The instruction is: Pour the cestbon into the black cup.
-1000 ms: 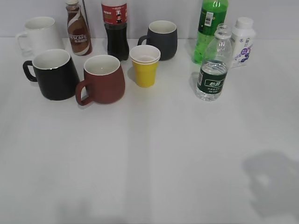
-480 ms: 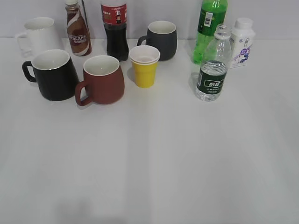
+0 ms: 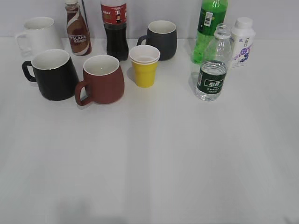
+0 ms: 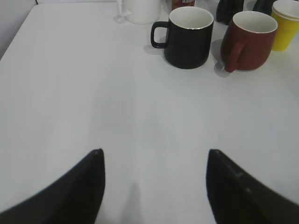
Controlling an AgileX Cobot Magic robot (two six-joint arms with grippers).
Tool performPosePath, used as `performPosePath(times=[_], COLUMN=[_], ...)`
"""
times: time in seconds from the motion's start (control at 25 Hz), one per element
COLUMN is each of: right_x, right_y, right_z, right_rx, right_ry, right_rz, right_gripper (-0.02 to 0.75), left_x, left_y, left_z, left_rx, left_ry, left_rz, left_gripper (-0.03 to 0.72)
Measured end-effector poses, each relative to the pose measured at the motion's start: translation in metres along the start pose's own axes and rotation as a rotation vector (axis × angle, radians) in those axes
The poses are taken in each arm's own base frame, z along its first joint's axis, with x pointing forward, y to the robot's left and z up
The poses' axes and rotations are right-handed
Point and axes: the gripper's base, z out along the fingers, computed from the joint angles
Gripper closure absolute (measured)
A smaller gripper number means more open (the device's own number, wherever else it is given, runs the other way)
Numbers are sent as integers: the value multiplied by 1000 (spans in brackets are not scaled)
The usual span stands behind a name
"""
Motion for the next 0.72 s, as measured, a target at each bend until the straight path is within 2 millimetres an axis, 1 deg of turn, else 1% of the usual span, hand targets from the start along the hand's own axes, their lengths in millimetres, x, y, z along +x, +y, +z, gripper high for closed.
performPosePath(times=[0.44, 0.72], right_x=[0, -1], right_y=[0, 2], right_z=[0, 1], right_rx=[16, 203], right_ry=[-3, 0], right_rz=[8, 102], right_gripper=[144, 144], left_x=[0, 0], left_y=[0, 0], left_z=[0, 0], left_rx=[-1, -66], left_ry=[0, -1], left_rz=[1, -29], left_gripper=[272, 307])
